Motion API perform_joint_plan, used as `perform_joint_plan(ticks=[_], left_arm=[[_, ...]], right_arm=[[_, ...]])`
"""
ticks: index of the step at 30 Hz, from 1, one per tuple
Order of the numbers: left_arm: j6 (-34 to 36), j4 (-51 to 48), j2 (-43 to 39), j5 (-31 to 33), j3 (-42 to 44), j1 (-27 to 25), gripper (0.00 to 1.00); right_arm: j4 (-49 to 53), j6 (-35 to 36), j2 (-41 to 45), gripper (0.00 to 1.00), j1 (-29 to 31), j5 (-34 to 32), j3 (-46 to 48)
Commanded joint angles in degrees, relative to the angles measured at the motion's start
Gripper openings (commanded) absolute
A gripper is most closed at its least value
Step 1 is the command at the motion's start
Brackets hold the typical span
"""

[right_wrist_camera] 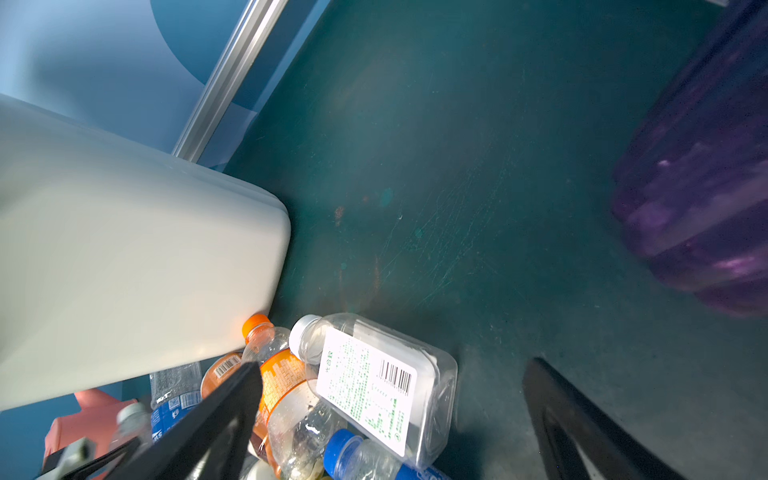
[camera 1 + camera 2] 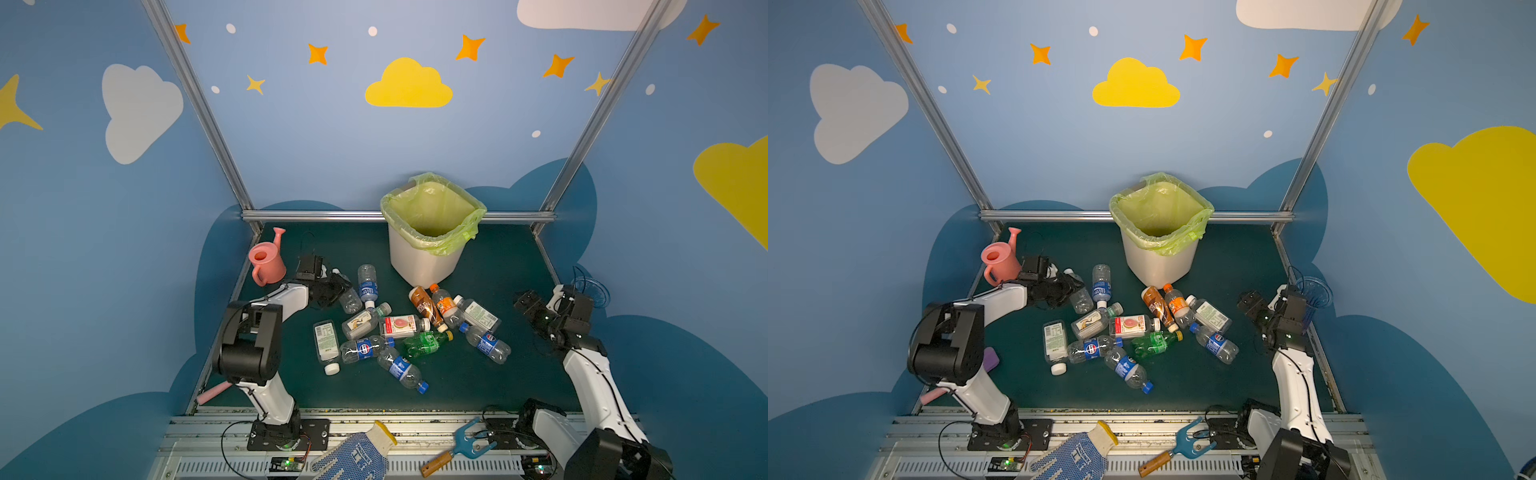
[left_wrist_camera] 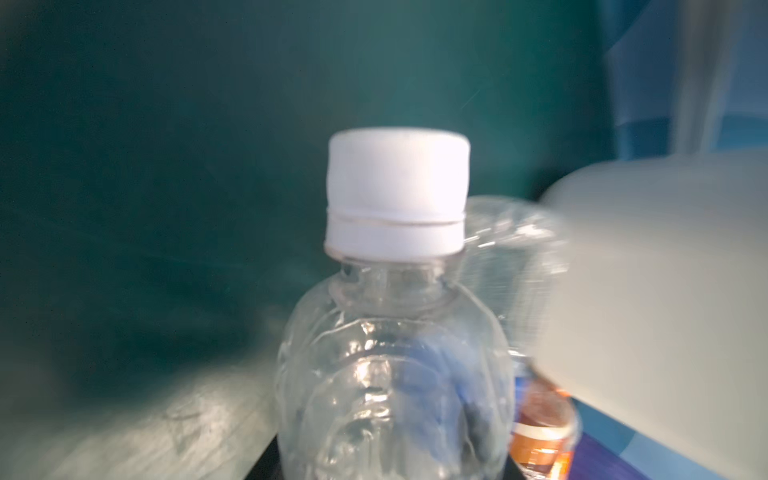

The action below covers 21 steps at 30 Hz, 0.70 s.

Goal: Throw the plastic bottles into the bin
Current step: 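Lift the clear water bottle over the bin and release it with the left gripper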

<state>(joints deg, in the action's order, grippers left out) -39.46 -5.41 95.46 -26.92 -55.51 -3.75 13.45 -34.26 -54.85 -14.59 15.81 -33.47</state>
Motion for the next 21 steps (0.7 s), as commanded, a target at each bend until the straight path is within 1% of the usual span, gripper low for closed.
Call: perform_joint_plan(ticks=[1, 3, 5, 7, 10, 12, 14, 16, 17, 18, 19, 21], left_arm=[[-0.24, 0.21, -9.81, -0.65, -3.63, 3.09, 0.46], [-0.44, -0.15, -15.28, 0.81, -6.81, 4.82, 0.46], [-0.50, 1.32, -20.90, 4.64, -9.85, 5.83, 0.47], [-0.09, 5.34, -26.28, 10.28, -12.46, 5.89, 0.48], [-2.22, 14.40, -30.48, 15.76, -13.83, 5.61, 0.50], [-3.09, 19.54, -30.35, 16.84, -15.17, 4.28, 0.50], [-2.38, 19.96, -27.27, 16.58, -18.44, 0.93, 0.51], [-0.26, 17.74, -21.78, 15.28, -23.33, -4.55, 0.53], [1.85, 15.82, -17.23, 13.73, -26.90, -7.92, 0.55], [4.94, 13.24, -12.04, 11.32, -31.53, -11.96, 0.56], [6.79, 8.91, -7.39, 9.38, -36.67, -14.84, 0.57], [9.27, -0.95, 2.17, 6.48, -48.65, -19.26, 0.65]], right_arm=[[-0.54, -0.02, 1.06, 0.98, -0.73, 0.71, -0.18], [-0.53, 0.02, 1.06, 0.98, -1.19, 0.97, -0.52], [-0.55, -0.06, 1.06, 0.98, -1.49, 1.29, -0.88], [-0.59, -0.23, 1.31, 0.98, -1.75, 1.67, -1.01], [-0.47, -0.22, 1.99, 0.98, -2.02, 1.96, -0.90], [-0.12, -0.20, 2.68, 0.98, -2.28, 2.09, -0.75], [0.16, -0.28, 3.40, 0.98, -2.37, 2.26, -0.45], [-0.11, -0.99, 3.87, 0.98, -2.46, 2.94, -0.19], [-0.55, -1.51, 4.00, 0.98, -2.46, 3.73, 0.05], [-1.06, -2.08, 4.04, 0.98, -2.53, 4.53, 0.09], [-1.31, -2.49, 4.11, 0.98, -2.47, 5.01, 0.04], [-0.67, -2.59, 4.18, 0.98, -2.46, 5.57, -0.69]])
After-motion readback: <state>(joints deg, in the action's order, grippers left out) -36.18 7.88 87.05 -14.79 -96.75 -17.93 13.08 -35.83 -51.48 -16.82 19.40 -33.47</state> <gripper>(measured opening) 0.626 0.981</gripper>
